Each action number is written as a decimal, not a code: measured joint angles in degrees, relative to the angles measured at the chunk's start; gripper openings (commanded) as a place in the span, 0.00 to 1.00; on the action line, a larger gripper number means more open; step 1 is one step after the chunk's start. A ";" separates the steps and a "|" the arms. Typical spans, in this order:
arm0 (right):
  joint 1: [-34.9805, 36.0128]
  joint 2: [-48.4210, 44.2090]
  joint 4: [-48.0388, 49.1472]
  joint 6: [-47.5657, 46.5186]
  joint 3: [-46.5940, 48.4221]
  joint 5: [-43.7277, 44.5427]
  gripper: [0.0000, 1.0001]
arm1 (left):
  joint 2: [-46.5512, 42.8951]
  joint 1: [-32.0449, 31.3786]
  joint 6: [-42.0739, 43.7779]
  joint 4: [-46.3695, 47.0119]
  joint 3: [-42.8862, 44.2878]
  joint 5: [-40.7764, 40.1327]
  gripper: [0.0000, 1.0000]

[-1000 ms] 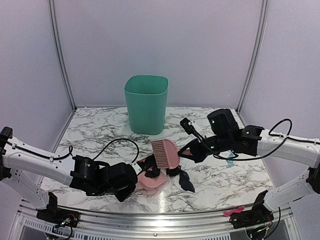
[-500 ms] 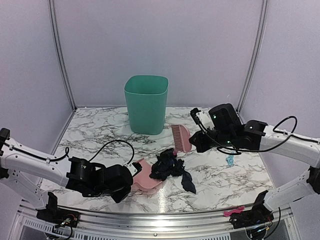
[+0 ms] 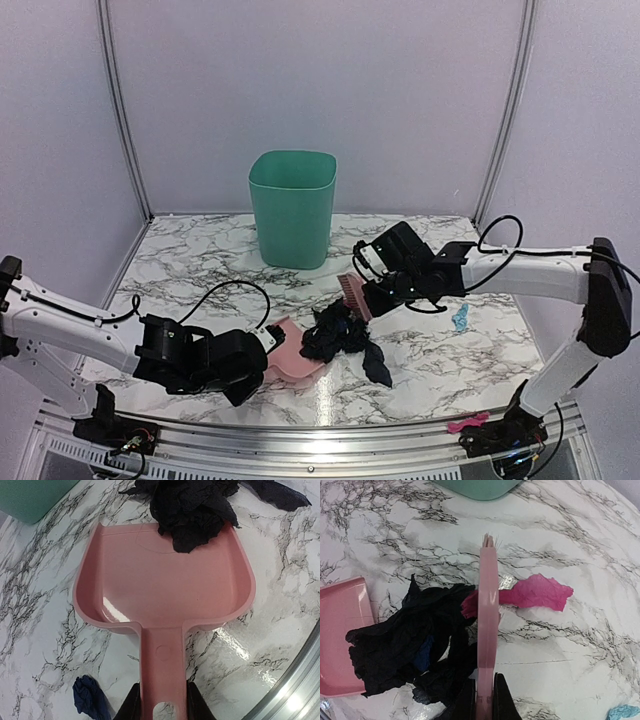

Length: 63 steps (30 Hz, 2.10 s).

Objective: Sweep away the paper scraps from the table

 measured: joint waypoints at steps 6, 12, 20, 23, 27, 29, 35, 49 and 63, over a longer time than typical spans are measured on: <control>0.66 -0.57 0.96 -0.59 0.02 -8.13 0.00 | 0.26 0.15 0.22 0.96 0.02 -0.07 0.00; 1.90 -2.51 2.05 -0.85 -0.61 -14.88 0.00 | 0.31 0.61 1.11 2.12 0.02 -0.26 0.00; 3.58 -4.35 4.42 1.33 -2.14 -19.08 0.00 | 0.44 1.14 1.62 2.47 0.68 -0.92 0.00; 4.04 -4.37 5.16 2.21 -2.23 -19.17 0.00 | 0.15 1.53 2.05 2.47 1.36 -1.16 0.00; 4.37 -5.11 5.92 3.50 -2.23 -18.78 0.00 | -2.01 2.16 2.64 2.21 1.42 -1.49 0.00; 4.39 -6.10 6.27 4.09 -2.14 -18.43 0.00 | -3.56 2.49 2.95 2.05 1.55 -1.53 0.00; 4.39 -8.26 6.62 4.81 2.03 -16.20 0.00 | -8.44 3.93 4.31 1.57 3.65 -2.10 0.00; 4.39 -9.09 7.91 2.05 14.40 -7.13 0.00 | -7.76 10.69 8.59 1.46 16.90 -2.91 0.00; 3.48 -5.77 7.82 -2.64 25.31 -1.36 0.00 | 0.31 16.11 12.98 2.25 31.65 -0.42 0.00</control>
